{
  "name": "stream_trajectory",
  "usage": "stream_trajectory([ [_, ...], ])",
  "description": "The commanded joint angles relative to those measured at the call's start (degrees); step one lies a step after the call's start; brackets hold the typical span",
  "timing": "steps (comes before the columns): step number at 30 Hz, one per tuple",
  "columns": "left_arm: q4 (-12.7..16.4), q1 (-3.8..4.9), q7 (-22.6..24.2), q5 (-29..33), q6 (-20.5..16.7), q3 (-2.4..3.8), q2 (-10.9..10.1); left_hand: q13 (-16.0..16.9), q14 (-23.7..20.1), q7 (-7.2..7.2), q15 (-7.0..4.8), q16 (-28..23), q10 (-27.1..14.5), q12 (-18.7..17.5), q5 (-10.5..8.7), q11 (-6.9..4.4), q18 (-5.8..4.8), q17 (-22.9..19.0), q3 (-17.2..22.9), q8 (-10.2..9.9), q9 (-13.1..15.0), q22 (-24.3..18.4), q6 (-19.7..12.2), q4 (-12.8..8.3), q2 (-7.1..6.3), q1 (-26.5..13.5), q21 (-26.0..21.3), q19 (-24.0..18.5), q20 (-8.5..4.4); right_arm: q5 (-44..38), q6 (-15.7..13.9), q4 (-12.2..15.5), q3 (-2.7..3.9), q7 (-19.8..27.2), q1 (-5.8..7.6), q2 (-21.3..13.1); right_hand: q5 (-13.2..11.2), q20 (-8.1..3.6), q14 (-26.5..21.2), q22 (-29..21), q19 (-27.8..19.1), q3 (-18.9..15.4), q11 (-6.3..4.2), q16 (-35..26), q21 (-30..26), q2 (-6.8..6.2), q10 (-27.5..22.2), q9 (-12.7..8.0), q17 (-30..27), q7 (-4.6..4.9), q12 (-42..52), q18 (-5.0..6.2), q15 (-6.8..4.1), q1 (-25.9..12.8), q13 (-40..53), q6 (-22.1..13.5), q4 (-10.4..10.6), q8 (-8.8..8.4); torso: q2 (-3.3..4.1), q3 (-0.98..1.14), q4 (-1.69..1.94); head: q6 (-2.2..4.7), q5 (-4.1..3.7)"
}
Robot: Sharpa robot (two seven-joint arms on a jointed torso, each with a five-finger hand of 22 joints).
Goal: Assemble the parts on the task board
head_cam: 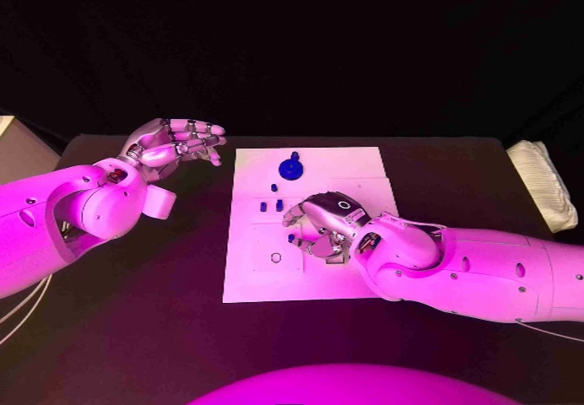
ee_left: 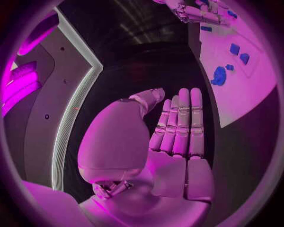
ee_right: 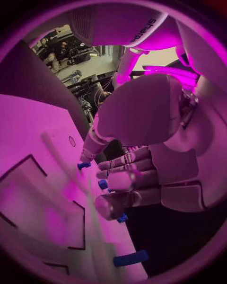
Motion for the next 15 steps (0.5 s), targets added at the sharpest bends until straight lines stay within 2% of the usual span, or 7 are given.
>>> stream_trajectory([
  [1, 0.01, 0.02, 0.15, 0.35, 0.94, 0.04, 0.02, -0.12, 0.25, 0.11, 0.31, -0.35, 0.0, -0.42, -0.11, 0.33, 0.04, -0.03, -0.32, -0.36, -0.12, 0.06, -0.17, -0.08, -0.15, -0.24, 0.11, -0.44, -0.03, 1.24, -3.03, 0.56, 0.01, 1.39, -0.04, -0.44, 0.29, 0.0, -0.47, 0.5, -0.26, -1.06, 0.04, -0.15, -0.38, 0.07, -0.55, -0.19, -0.2, 0.13, 0.62, 0.39, 0.02, 0.77, -0.13, -0.48, 0.28, -0.4, 0.0, 0.02, 0.01, 0.13, -0.08],
  [5, -0.02, 0.02, 0.15, 0.35, 0.93, 0.04, 0.02, -0.12, 0.25, 0.11, 0.31, -0.35, 0.0, -0.42, -0.11, 0.33, 0.04, -0.03, -0.32, -0.36, -0.12, 0.06, -0.17, -0.08, -0.15, -0.24, 0.11, -0.44, -0.03, 2.41, -3.94, 1.77, 0.09, 1.9, 0.0, -1.68, 0.47, -0.01, -0.36, 0.64, 0.08, -2.04, -0.02, 0.08, -0.04, 0.26, -0.54, -0.4, -0.07, 0.13, 1.39, 0.3, -0.02, 1.1, -0.22, -0.46, 0.67, -0.65, 0.0, -0.02, 0.04, 0.2, -0.2],
  [8, -0.06, 0.02, 0.15, 0.35, 0.94, 0.04, 0.04, -0.12, 0.25, 0.11, 0.31, -0.35, 0.0, -0.42, -0.11, 0.33, 0.04, -0.03, -0.32, -0.36, -0.12, 0.06, -0.17, -0.08, -0.15, -0.24, 0.11, -0.44, -0.03, 3.99, -4.0, 2.98, 0.32, 2.37, 0.34, -3.24, 0.76, -0.16, 0.7, 1.55, 1.52, -2.33, -0.21, 1.48, 2.22, 0.48, 0.32, -0.62, 1.63, 0.19, 2.77, -0.11, -0.23, 1.53, -0.24, -0.08, 1.11, -0.82, -0.05, 0.0, 0.02, 0.34, -0.27],
  [13, -0.04, 0.01, 0.21, 0.35, 0.97, 0.04, 0.03, -0.13, 0.26, 0.12, 0.32, -0.37, -0.02, -0.44, -0.13, 0.34, 0.04, -0.02, -0.35, -0.38, -0.13, 0.06, -0.2, -0.05, -0.13, -0.28, 0.09, -0.46, 0.0, 7.24, -1.7, 3.99, 0.6, 3.7, 1.97, -6.09, 1.06, -0.55, 3.47, 4.36, 5.33, -1.06, -0.56, 5.62, 9.15, 0.39, 2.17, -0.96, 7.46, 0.01, 4.71, -1.36, -0.62, 1.81, -0.52, 0.55, 1.58, -1.11, -0.06, -0.01, -0.06, 0.56, -0.36],
  [15, 0.02, 0.01, 0.35, 0.35, 1.02, 0.04, 0.0, -0.13, 0.26, 0.13, 0.33, -0.38, -0.02, -0.44, -0.14, 0.35, 0.04, -0.02, -0.37, -0.39, -0.13, 0.05, -0.2, -0.04, -0.14, -0.3, 0.08, -0.46, 0.01, 9.13, 0.0, 4.04, 0.75, 4.43, 3.13, -7.79, 1.17, -0.65, 3.84, 5.08, 6.16, -0.41, -0.66, 6.35, 10.83, 0.33, 2.72, -1.02, 8.49, 0.0, 5.08, -1.67, -0.66, 1.89, -0.65, 0.79, 1.62, -1.14, -0.04, -0.03, -0.09, 0.66, -0.46],
])
